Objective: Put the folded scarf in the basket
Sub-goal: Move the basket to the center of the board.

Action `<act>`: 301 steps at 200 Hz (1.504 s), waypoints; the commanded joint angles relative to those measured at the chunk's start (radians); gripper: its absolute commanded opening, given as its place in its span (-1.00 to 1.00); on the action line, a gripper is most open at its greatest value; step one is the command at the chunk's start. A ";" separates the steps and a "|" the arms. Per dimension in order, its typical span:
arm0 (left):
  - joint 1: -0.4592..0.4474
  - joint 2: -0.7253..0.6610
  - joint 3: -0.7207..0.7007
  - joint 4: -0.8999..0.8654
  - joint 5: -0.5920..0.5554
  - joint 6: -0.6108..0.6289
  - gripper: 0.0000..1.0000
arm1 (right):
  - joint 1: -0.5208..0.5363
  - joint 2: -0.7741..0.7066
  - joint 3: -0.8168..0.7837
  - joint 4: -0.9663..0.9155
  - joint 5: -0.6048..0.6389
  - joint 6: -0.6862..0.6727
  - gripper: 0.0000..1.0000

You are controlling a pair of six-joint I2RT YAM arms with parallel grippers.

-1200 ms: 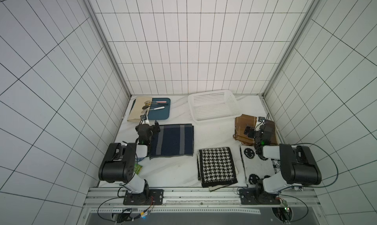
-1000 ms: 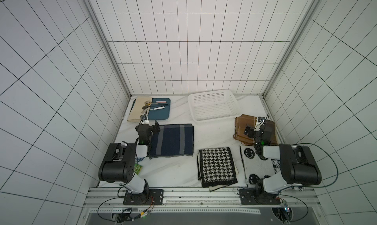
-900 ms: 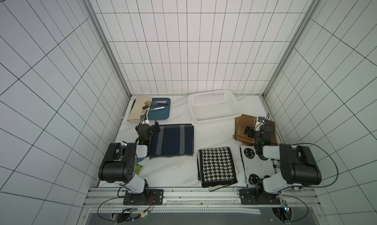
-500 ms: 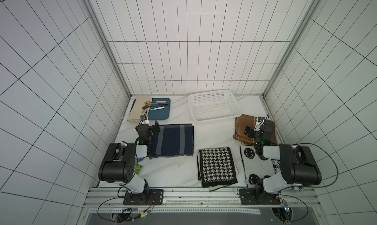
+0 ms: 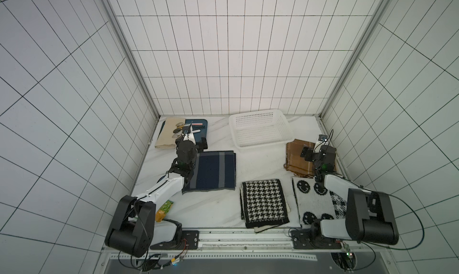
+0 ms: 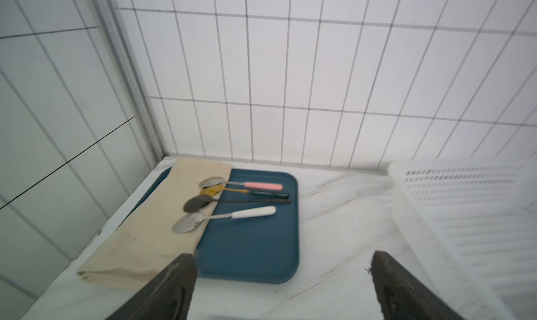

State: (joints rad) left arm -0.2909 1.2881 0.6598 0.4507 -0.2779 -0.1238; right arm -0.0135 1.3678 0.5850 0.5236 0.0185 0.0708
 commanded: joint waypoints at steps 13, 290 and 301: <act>-0.098 0.125 0.093 -0.022 0.152 -0.126 0.95 | -0.001 0.097 0.207 -0.176 -0.160 0.083 0.79; -0.157 0.586 0.431 -0.314 0.507 -0.293 0.00 | 0.049 0.199 0.363 -0.630 -0.423 0.146 -0.33; -0.167 0.585 0.423 -0.320 0.517 -0.295 0.01 | 0.048 0.153 0.328 -0.644 -0.405 0.148 -0.34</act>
State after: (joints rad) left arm -0.4309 1.9045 1.1141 0.1768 0.2379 -0.4198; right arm 0.0315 1.6180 0.9840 -0.0544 -0.4374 0.2050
